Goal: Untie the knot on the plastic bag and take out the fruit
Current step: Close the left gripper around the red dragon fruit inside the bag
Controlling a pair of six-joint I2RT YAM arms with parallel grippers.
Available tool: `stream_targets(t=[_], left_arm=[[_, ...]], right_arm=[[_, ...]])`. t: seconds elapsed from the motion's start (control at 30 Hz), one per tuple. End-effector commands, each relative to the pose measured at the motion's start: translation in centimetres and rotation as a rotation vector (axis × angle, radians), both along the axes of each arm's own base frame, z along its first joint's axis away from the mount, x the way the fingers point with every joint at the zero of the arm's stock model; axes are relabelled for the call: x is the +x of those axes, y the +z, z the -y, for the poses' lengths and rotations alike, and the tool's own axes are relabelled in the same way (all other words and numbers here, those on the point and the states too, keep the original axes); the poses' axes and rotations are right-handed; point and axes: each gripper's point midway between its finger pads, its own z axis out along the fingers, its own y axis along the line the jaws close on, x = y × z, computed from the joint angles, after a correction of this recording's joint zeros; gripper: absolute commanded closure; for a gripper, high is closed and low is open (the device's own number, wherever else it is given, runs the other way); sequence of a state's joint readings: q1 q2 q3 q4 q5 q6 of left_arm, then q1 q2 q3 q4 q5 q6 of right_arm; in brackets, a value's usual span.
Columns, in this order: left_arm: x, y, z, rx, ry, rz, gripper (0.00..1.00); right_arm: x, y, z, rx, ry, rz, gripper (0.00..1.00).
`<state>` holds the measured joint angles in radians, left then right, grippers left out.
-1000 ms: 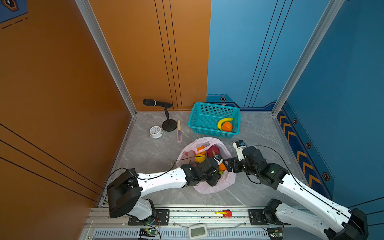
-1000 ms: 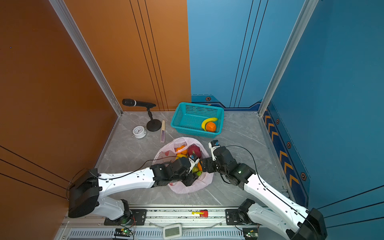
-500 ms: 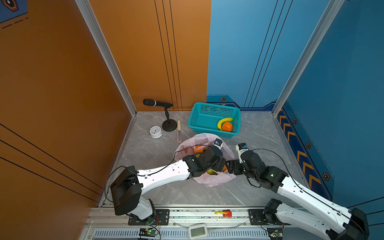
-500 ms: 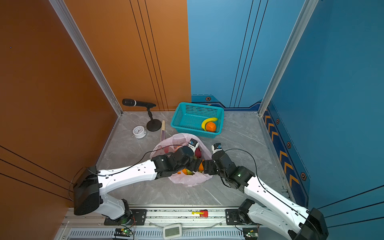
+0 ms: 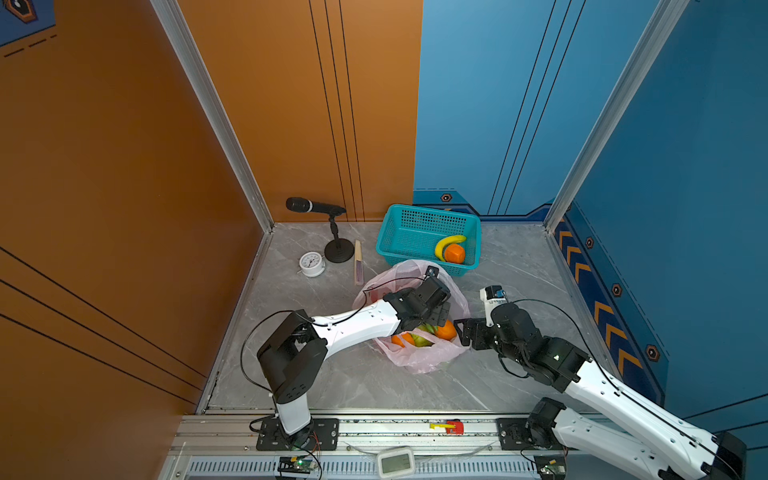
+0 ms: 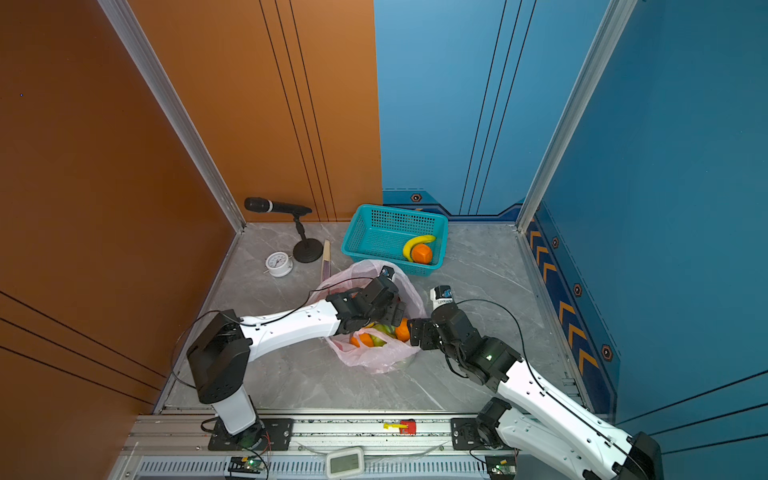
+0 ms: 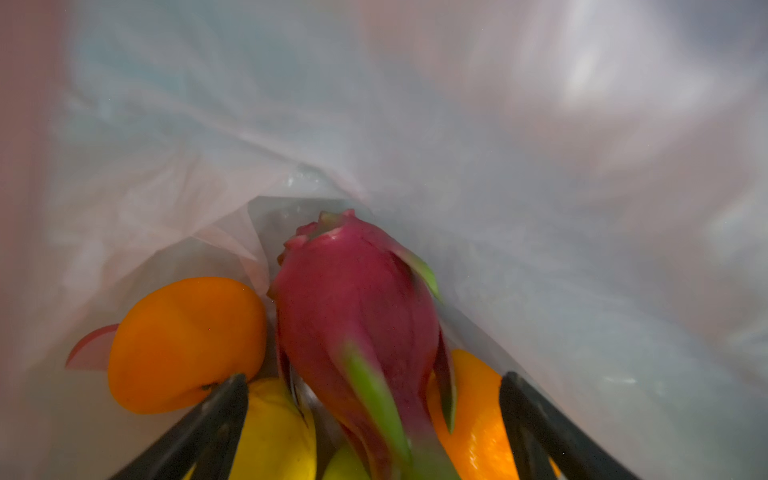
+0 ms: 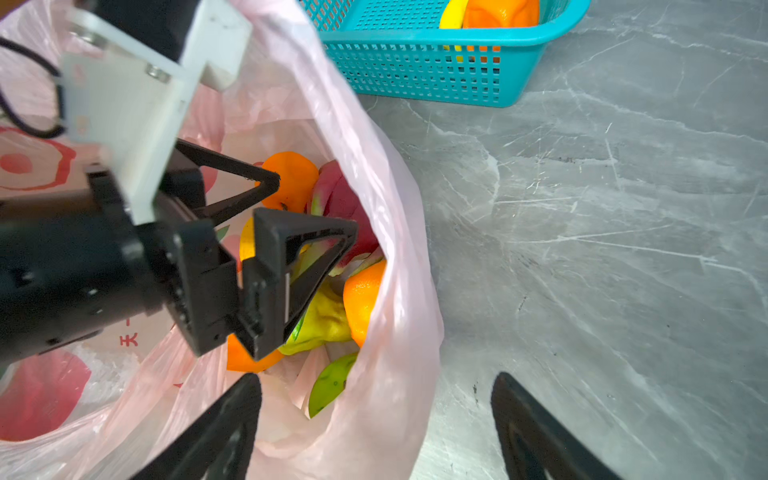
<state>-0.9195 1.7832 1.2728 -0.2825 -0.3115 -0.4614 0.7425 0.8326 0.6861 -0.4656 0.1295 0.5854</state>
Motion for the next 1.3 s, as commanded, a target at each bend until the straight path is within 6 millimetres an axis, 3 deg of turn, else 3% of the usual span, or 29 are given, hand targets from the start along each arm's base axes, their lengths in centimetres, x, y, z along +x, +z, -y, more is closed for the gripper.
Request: stream_targets(t=[0.0, 0.3, 0.4, 0.5, 0.63, 0.87, 1.17, 1.27], left_arm=[[1.3, -0.6, 0.3, 0.006, 0.001, -0.029, 0.04], [2.7, -5.2, 0.9, 0.016, 0.01, -0.133, 0.06], [2.8, -6.1, 0.8, 0.016, 0.016, -0.151, 0.13], [2.6, -6.2, 1.0, 0.003, 0.011, -0.165, 0.25], [2.4, -5.2, 1.2, -0.019, -0.002, -0.156, 0.37], [1.7, -2.5, 1.4, -0.078, -0.026, -0.109, 0.51], [-0.1, 0.4, 1.6, -0.108, -0.088, -0.05, 0.58], [-0.6, 1.4, 1.6, -0.121, -0.105, -0.027, 0.6]], right_arm=[[-0.2, 0.6, 0.5, -0.003, -0.022, -0.006, 0.12], [-0.2, 0.8, 0.8, -0.002, -0.031, 0.003, 0.12], [-0.2, 0.9, 0.8, -0.002, -0.034, 0.002, 0.12], [-0.1, 1.0, 0.8, -0.001, -0.04, 0.008, 0.12], [0.3, 0.9, 0.9, -0.005, -0.053, 0.016, 0.12], [1.3, 1.1, 1.0, 0.006, -0.099, 0.022, 0.11], [2.7, 1.2, 0.9, 0.018, -0.149, 0.017, 0.11], [3.6, 1.2, 1.8, 0.023, -0.196, 0.012, 0.12]])
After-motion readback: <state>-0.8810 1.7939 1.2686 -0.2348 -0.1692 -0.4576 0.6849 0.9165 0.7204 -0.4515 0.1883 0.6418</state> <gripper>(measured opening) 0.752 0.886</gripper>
